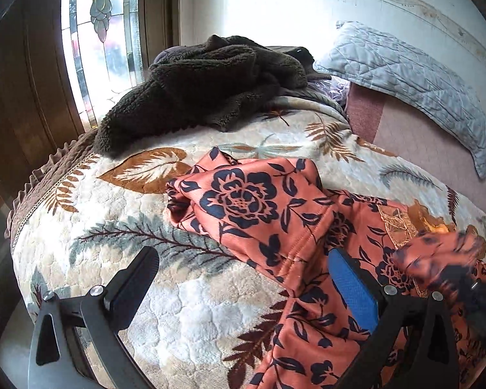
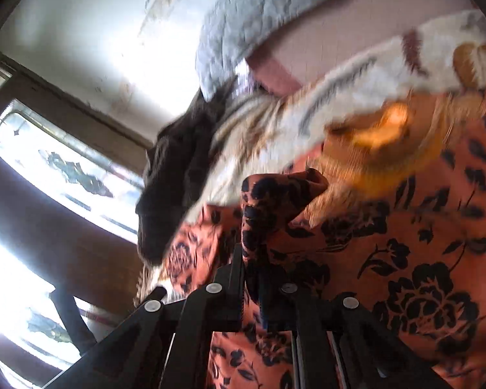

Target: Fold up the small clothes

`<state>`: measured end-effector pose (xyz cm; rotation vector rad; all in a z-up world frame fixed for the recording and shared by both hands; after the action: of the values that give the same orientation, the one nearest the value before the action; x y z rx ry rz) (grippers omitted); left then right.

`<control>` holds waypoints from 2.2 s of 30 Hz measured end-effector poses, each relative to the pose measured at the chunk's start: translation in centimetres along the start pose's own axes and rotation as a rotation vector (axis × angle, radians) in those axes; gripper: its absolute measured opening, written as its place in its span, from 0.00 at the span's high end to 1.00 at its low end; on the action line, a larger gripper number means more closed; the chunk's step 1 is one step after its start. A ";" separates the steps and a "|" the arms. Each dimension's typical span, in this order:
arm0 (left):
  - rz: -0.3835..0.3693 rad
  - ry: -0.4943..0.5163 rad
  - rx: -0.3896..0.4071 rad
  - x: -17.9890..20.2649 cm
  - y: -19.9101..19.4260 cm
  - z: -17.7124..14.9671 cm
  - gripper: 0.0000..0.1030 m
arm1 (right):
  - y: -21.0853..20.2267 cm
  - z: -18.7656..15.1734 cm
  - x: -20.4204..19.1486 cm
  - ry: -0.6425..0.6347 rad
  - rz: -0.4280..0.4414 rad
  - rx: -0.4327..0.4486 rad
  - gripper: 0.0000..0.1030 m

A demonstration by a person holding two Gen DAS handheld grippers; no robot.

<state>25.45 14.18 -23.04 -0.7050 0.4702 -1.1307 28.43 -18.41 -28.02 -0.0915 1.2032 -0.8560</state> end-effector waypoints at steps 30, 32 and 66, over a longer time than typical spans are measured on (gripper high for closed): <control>0.040 -0.039 -0.047 -0.7 0.3 -0.4 0.00 | -7.2 -0.1 4.5 0.013 -0.121 0.024 0.29; 0.143 -0.146 -0.040 -4.8 0.8 0.5 0.00 | -4.4 -0.7 1.3 -0.088 -0.117 -0.026 0.29; 0.213 -0.411 -0.177 -14.6 3.7 1.1 0.00 | 4.9 -0.1 -13.1 -0.158 0.100 0.151 0.95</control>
<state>23.23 28.95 -24.98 -0.9917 0.2874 -0.7243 29.76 -6.81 -20.25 0.0230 0.9840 -0.8336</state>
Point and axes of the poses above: each gripper's, at about its wrist camera, not at the fingertips, and y roughly the way its jaws point, x to its right, z to its top, the point moved 1 cm from there along y, roughly the way its jaws point, and after that the axes turned 3 degrees about z, right-handed, at the moved point
